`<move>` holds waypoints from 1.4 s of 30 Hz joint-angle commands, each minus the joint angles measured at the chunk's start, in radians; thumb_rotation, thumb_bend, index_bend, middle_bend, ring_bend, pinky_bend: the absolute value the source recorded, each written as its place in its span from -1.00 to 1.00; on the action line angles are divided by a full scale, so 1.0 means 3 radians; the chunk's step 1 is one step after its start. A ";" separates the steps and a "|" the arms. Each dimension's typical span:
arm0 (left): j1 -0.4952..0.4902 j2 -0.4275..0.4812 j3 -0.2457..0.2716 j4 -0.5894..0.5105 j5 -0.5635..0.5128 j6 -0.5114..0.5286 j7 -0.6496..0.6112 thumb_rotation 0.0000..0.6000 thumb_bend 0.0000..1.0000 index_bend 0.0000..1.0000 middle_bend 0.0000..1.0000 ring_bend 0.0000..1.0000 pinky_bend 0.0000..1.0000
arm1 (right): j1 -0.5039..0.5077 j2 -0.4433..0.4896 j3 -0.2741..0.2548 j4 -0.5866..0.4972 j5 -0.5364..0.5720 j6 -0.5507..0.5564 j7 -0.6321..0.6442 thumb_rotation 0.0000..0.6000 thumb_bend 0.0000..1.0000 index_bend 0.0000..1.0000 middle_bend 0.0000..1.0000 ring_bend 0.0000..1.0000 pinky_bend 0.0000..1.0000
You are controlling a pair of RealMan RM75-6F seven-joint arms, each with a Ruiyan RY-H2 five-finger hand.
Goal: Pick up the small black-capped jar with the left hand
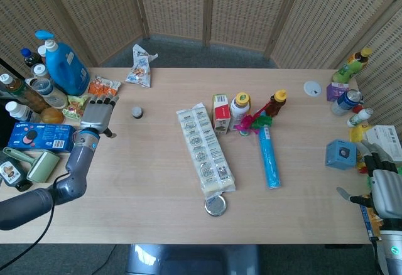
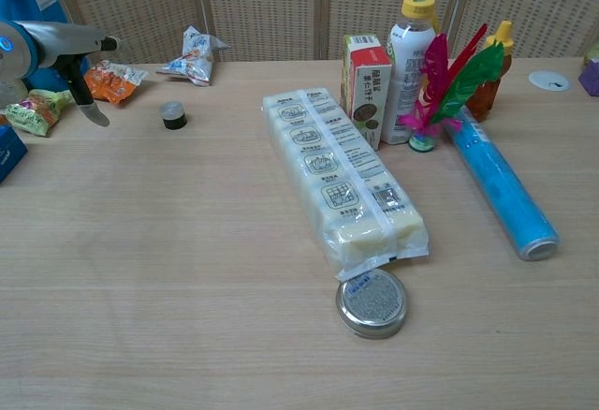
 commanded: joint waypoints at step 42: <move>-0.0516 -0.1139 0.0156 0.1802 -0.0223 -0.0864 0.0048 1.00 -1.00 -0.86 -1.00 -1.00 -1.00 | 0.0006 0.0014 0.0058 0.0046 0.0172 -0.0055 0.0084 1.00 -1.00 -1.00 -1.00 -1.00 -1.00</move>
